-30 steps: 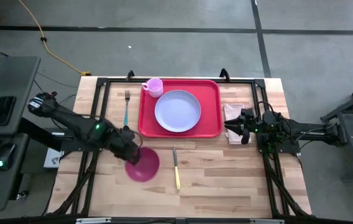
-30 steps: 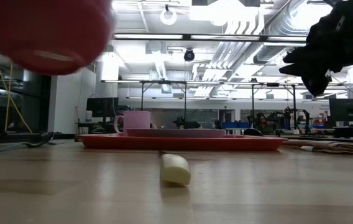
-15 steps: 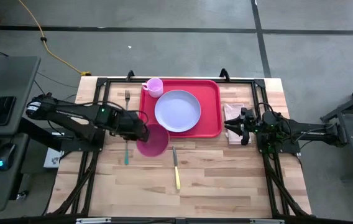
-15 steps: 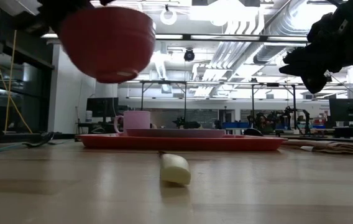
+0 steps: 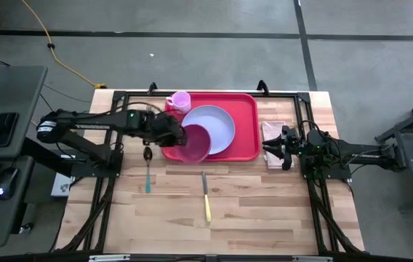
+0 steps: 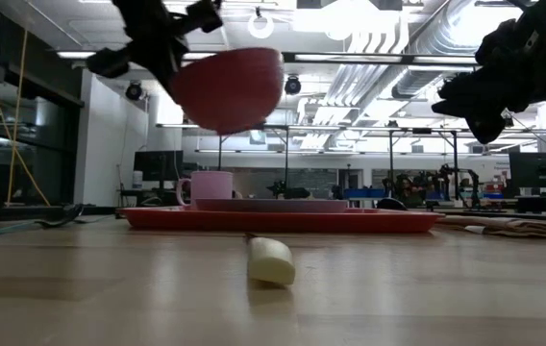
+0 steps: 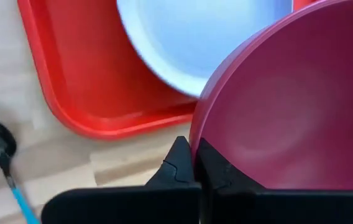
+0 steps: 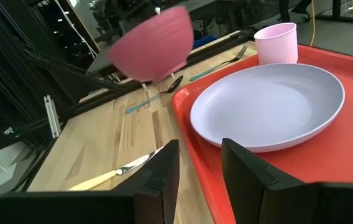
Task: Set up tray
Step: Put the pink bowl on the white plate
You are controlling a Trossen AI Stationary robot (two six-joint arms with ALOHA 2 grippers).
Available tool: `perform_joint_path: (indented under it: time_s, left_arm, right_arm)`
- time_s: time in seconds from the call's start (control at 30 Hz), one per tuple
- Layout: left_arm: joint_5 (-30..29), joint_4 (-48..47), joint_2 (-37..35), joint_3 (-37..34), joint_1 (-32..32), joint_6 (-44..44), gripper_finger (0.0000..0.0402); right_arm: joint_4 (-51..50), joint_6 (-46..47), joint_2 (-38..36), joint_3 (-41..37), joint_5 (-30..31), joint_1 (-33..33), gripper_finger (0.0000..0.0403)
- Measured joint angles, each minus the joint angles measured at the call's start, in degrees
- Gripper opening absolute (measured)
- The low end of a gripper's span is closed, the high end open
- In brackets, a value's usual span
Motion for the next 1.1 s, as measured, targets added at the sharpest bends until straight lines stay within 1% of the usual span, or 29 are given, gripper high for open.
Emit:
perform_joint_path:
  time_s: [0.07, 0.27, 0.37, 0.47, 0.57, 0.8, 1.1]
  left_arm:
    - [0.0, -0.6, 2.4, 3.0, 1.5, 2.4, 0.0014]
    - [-0.3, -9.5, 8.7, 13.6, 6.5, 9.5, 0.0014]
    - [-0.4, -11.5, 11.0, 18.0, 8.4, 11.7, 0.0014]
    - [-0.5, -11.9, 12.8, 20.8, 10.2, 13.4, 0.0014]
    - [-0.5, -12.9, 14.6, 22.3, 11.6, 14.1, 0.0014]
    - [-0.3, -12.6, 17.7, 22.7, 13.2, 14.4, 0.0014]
    - [0.1, -8.6, 22.4, 22.7, 14.9, 14.7, 0.0014]
  right_arm:
    - [-0.3, -0.4, 0.0, 0.0, -0.1, 0.0, 0.0098]
    - [-0.6, -1.2, 0.0, 0.0, -1.1, 0.0, 0.0098]
    - [-0.7, -1.3, 0.0, 0.0, -1.6, 0.0, 0.0098]
    - [-1.0, -1.3, 0.0, 0.0, -1.8, 0.0, 0.0098]
    - [-1.2, -1.9, 0.0, 0.0, -2.6, 0.0, 0.0098]
    - [-1.8, -3.0, 0.0, 0.0, -2.7, 0.0, 0.0098]
    - [-2.0, -3.9, 0.0, 0.0, -2.6, -0.1, 0.0098]
